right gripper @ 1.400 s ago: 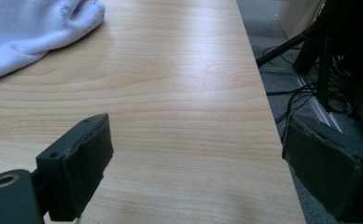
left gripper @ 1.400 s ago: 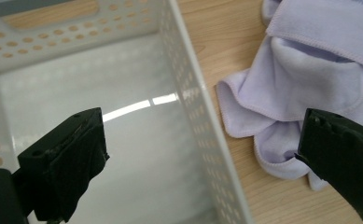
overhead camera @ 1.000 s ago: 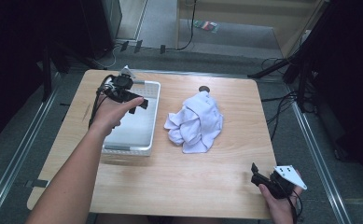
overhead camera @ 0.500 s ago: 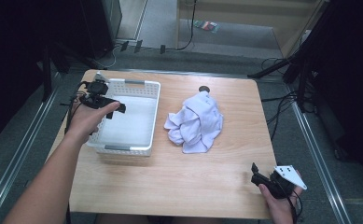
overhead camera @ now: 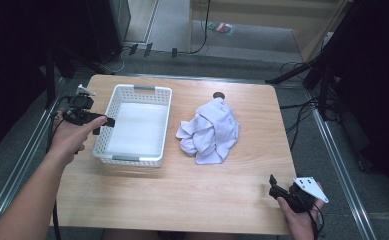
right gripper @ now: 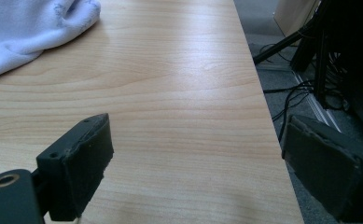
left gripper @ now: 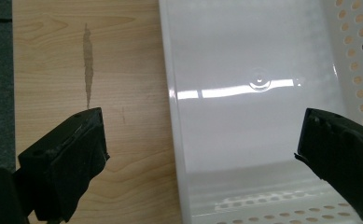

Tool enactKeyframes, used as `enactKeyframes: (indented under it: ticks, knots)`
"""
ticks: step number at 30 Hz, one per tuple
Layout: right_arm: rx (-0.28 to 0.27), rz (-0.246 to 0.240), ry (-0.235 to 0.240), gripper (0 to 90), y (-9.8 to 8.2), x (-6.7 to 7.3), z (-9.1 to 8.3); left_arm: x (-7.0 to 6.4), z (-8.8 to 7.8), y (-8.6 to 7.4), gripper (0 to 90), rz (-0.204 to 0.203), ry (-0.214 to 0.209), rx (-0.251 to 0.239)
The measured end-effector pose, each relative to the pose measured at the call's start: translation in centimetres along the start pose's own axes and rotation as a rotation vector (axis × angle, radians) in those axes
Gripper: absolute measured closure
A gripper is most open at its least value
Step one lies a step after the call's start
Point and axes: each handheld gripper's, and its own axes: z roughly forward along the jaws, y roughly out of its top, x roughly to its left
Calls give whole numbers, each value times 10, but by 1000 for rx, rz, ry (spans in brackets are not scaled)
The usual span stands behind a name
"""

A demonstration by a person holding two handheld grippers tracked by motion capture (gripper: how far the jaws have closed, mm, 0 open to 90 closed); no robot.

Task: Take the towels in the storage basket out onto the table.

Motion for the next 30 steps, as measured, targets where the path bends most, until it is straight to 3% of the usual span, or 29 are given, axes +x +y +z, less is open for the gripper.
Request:
enactKeyframes:
  ticks: [4,7,11,14,19,28,29,30]
  knots:
    - [-2,-2,0,87,0,0,0,9,-4,-9,16,-30,-22,-13]
    - [-1,-1,0,88,0,0,0,14,-6,-17,25,-31,-11,-18]
    - [-2,0,1,88,0,0,0,20,-12,-30,24,-44,-50,-32]
    - [-1,0,1,88,0,0,0,23,-15,-41,22,-23,-41,-22]
    - [1,-1,-3,89,0,1,0,28,-18,-57,22,-35,-29,-28]
    - [5,2,-6,90,0,0,0,38,-19,-100,20,-74,-80,-94]
    - [5,2,-6,90,0,0,0,38,-19,-100,20,-74,-80,-94]
    - [3,0,-5,90,0,0,0,41,-19,-110,20,-75,-65,-124]
